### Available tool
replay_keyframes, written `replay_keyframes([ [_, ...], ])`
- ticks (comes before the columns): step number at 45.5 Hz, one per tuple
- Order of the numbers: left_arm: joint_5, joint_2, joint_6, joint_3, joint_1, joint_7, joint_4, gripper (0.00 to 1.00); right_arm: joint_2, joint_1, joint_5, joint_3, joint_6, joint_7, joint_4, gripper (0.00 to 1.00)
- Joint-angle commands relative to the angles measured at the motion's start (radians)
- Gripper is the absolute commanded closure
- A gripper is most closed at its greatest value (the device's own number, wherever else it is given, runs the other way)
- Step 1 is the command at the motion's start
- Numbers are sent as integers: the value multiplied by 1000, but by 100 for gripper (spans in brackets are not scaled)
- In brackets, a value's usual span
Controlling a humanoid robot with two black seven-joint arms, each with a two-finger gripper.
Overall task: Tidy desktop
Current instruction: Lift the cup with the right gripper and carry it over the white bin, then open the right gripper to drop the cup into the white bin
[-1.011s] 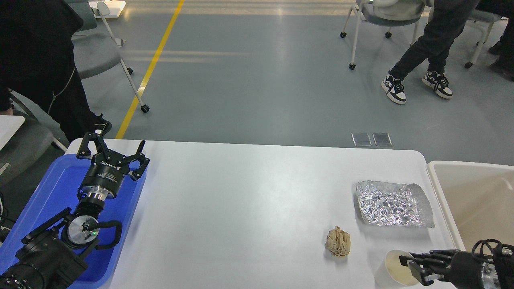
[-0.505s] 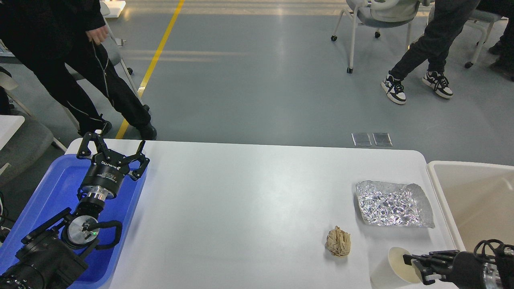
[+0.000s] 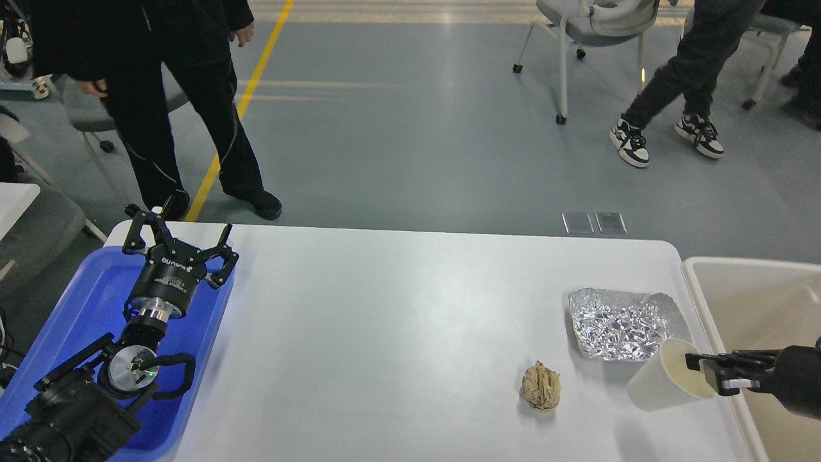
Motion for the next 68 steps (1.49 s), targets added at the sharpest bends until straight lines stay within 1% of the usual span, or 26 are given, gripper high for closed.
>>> replay_keyframes([
  [1, 0, 0, 1, 0, 0, 0, 0, 0, -126, 134, 93, 4, 92, 34, 111, 100],
  [6, 0, 0, 1, 0, 0, 0, 0, 0, -177, 197, 116, 8, 138, 39, 148, 100],
  [12, 0, 0, -1, 0, 0, 0, 0, 0, -221, 301, 188, 8, 216, 39, 153, 100],
  [17, 0, 0, 1, 0, 0, 0, 0, 0, -246, 372, 248, 8, 290, 54, 153, 100],
  [26, 0, 0, -1, 0, 0, 0, 0, 0, -266, 444, 266, 8, 304, 57, 153, 100],
  [40, 0, 0, 1, 0, 0, 0, 0, 0, -286, 449, 268, 3, 310, 68, 149, 100],
  [48, 0, 0, 1, 0, 0, 0, 0, 0, -310, 444, 271, 3, 299, 68, 137, 100],
  [53, 0, 0, 1, 0, 0, 0, 0, 0, -329, 443, 307, -11, 279, 66, 99, 100],
  [57, 0, 0, 1, 0, 0, 0, 0, 0, -332, 435, 379, -49, 238, 68, 41, 100],
  [68, 0, 0, 1, -2, 0, 0, 0, 0, -324, 433, 571, -261, 89, 72, -87, 100],
])
